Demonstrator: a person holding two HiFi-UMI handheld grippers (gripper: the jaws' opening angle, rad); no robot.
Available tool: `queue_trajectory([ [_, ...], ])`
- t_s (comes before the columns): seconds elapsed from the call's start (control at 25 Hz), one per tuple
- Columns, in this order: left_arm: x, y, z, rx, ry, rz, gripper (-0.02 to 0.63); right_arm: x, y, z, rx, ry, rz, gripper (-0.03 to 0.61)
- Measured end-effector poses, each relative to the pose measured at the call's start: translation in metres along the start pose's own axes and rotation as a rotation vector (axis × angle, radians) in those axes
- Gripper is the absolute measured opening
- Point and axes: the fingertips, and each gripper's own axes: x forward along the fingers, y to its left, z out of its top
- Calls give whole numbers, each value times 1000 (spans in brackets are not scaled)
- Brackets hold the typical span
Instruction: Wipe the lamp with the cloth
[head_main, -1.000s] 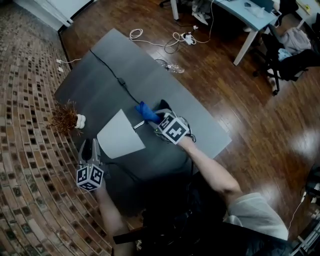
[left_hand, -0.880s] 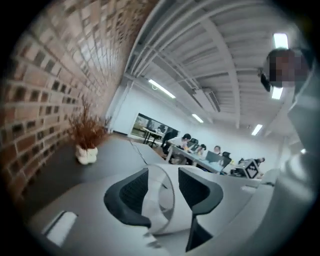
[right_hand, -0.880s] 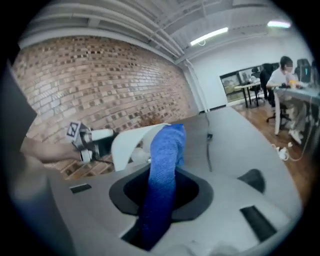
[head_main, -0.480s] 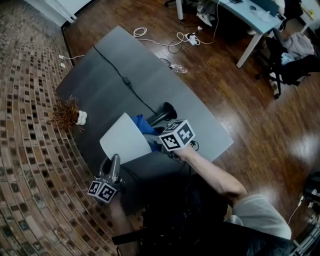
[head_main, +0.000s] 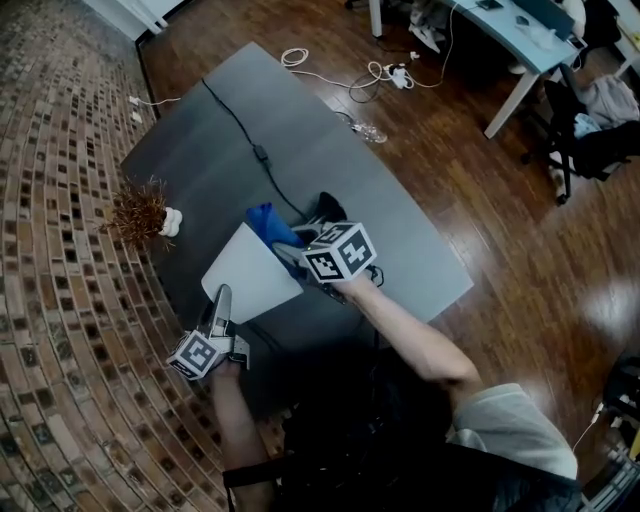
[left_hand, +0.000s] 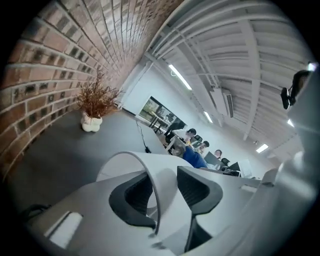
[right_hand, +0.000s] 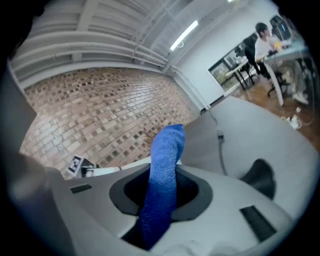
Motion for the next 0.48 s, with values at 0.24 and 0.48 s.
queue_trajectory([
  [0.24,20,19,26,17,-8,61,171,-7,-52,-10,-16,42,-105,83],
  [0.48,27,25,34,5,-1,57,170,59,-32,-35,-143,146,4,83],
])
